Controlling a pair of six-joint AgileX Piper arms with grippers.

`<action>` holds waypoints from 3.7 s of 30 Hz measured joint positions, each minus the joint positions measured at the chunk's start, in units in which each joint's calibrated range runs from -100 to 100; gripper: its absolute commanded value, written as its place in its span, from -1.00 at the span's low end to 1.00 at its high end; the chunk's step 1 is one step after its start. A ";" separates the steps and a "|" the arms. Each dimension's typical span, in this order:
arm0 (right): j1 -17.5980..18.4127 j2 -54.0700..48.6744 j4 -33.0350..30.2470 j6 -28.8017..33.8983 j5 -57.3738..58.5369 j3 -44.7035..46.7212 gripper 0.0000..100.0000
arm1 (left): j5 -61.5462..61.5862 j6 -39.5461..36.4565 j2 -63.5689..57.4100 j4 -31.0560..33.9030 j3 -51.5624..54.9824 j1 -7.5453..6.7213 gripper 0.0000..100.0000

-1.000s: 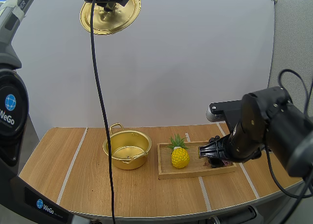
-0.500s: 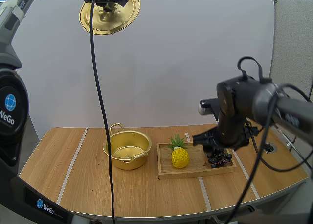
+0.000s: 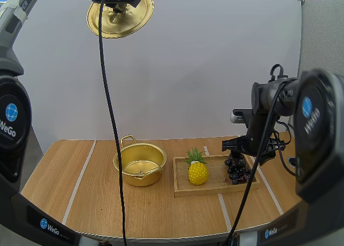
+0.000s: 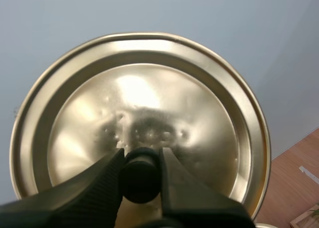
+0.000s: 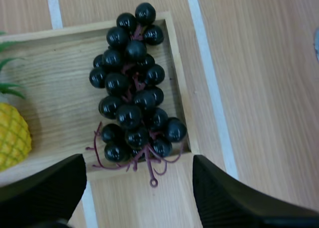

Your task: Open the pot, put the grape inside, and close it

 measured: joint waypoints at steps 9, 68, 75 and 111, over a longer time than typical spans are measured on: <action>-0.57 8.31 2.71 -4.09 0.84 -8.16 1.00 | 0.00 0.00 0.00 0.00 0.00 0.00 -1.00; -0.21 32.61 8.07 -8.61 -3.01 -19.51 1.00 | 0.00 0.00 0.00 0.04 0.00 0.00 -1.00; -0.19 32.95 8.07 -8.61 -3.36 -19.50 1.00 | 0.00 0.00 0.00 0.04 0.00 0.00 -1.00; -0.07 32.95 8.59 -8.63 -5.87 -19.50 -1.00 | 0.00 0.00 0.00 0.04 0.00 0.00 -1.00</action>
